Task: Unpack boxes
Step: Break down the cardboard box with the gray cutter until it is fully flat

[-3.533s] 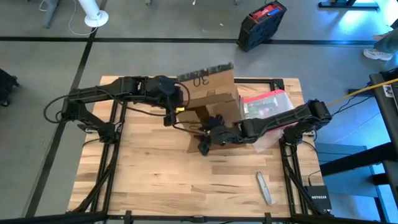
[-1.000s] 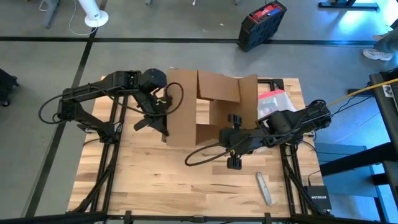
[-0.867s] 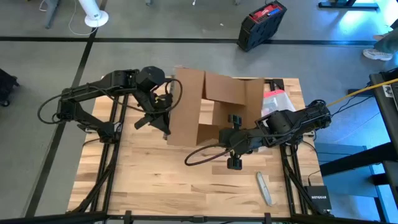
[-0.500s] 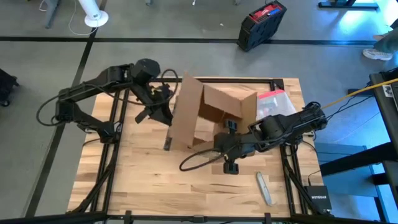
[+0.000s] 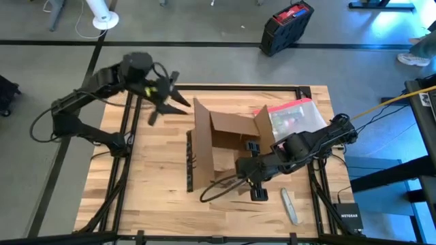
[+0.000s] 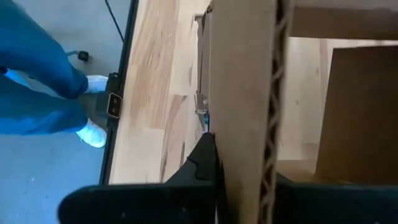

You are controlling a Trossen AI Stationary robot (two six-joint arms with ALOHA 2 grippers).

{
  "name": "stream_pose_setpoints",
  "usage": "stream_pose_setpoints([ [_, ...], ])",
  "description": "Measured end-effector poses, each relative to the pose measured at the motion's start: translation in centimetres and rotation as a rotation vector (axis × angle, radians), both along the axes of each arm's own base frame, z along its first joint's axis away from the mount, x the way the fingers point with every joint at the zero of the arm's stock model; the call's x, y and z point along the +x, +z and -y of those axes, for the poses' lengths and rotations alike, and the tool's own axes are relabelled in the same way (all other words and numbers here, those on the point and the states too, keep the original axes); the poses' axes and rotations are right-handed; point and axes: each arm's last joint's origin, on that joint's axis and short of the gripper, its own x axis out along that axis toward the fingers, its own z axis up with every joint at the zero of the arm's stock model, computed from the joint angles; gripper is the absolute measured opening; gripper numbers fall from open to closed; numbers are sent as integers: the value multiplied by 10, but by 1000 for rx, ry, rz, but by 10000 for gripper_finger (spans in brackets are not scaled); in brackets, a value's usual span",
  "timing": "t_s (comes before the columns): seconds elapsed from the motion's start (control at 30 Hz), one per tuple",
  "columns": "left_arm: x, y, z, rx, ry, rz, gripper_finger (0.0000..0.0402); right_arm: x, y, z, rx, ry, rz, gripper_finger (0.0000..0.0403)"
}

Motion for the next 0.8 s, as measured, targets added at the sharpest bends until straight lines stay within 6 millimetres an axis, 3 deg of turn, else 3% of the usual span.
stream_pose_setpoints([
  [0.2,29,5,4,0,131,78,118,7,-3,5,11,11,-7,0],
  [0.33,45,9,5,1,109,64,118,11,-8,7,7,22,-35,0],
  [0.47,57,-4,11,68,37,-107,118,17,-16,8,4,28,-74,0],
  [0.63,67,-41,19,152,3,-392,118,22,-25,9,-22,36,-106,0],
  [0.8,75,-50,31,279,-64,-405,120,28,-26,19,-22,25,-115,0],
])
